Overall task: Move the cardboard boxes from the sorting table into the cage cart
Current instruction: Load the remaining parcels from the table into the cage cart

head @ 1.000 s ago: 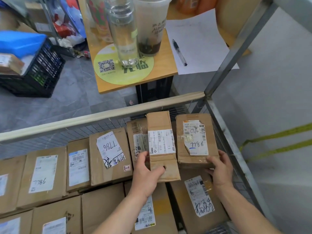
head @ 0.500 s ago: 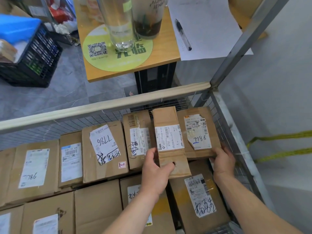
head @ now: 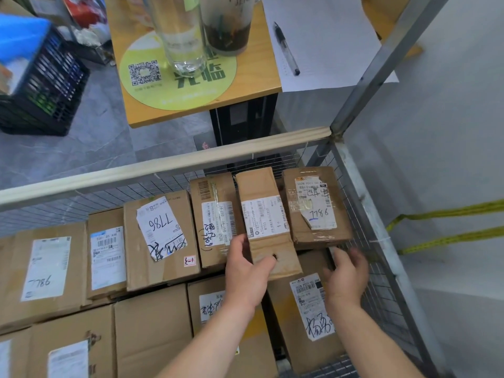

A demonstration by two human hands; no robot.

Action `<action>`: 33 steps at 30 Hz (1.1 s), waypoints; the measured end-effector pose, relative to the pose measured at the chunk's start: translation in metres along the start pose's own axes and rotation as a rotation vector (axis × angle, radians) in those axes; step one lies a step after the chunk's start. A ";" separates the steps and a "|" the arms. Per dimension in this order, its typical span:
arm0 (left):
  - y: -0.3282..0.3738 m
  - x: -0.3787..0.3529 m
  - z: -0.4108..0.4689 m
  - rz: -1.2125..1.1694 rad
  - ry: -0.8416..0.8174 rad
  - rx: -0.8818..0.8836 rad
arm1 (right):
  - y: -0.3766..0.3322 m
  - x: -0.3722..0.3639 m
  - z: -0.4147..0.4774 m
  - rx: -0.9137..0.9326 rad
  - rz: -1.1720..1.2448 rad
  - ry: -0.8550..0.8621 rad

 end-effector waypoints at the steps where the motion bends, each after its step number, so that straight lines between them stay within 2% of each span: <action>1: 0.000 -0.001 -0.001 -0.006 0.004 0.001 | 0.003 0.001 -0.008 0.001 -0.029 -0.008; 9: -0.008 -0.011 -0.002 -0.027 -0.001 0.008 | 0.019 -0.027 -0.050 0.064 -0.206 -0.350; 12: -0.013 -0.015 -0.001 -0.027 0.001 0.013 | 0.020 -0.034 -0.052 0.093 -0.229 -0.411; 18: -0.023 -0.011 0.002 0.084 0.036 -0.002 | 0.029 -0.042 -0.042 0.040 -0.196 -0.431; 22: -0.028 -0.010 0.005 0.228 0.058 -0.018 | 0.044 -0.046 -0.031 -0.037 -0.134 -0.397; 27: -0.041 -0.011 0.014 0.286 0.050 -0.028 | 0.061 -0.058 -0.024 -0.101 -0.095 -0.369; 33: -0.048 -0.012 0.013 0.299 0.029 -0.017 | 0.068 -0.070 -0.020 -0.024 -0.205 -0.326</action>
Point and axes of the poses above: each hand's wrist, its own z-axis towards the middle knuckle, its own x-axis out of the back of the hand, y = z × x, the point moved 10 cm from there along z, towards the middle knuckle, and after that the axes turned 2 degrees about -y, right-handed, at the moved point
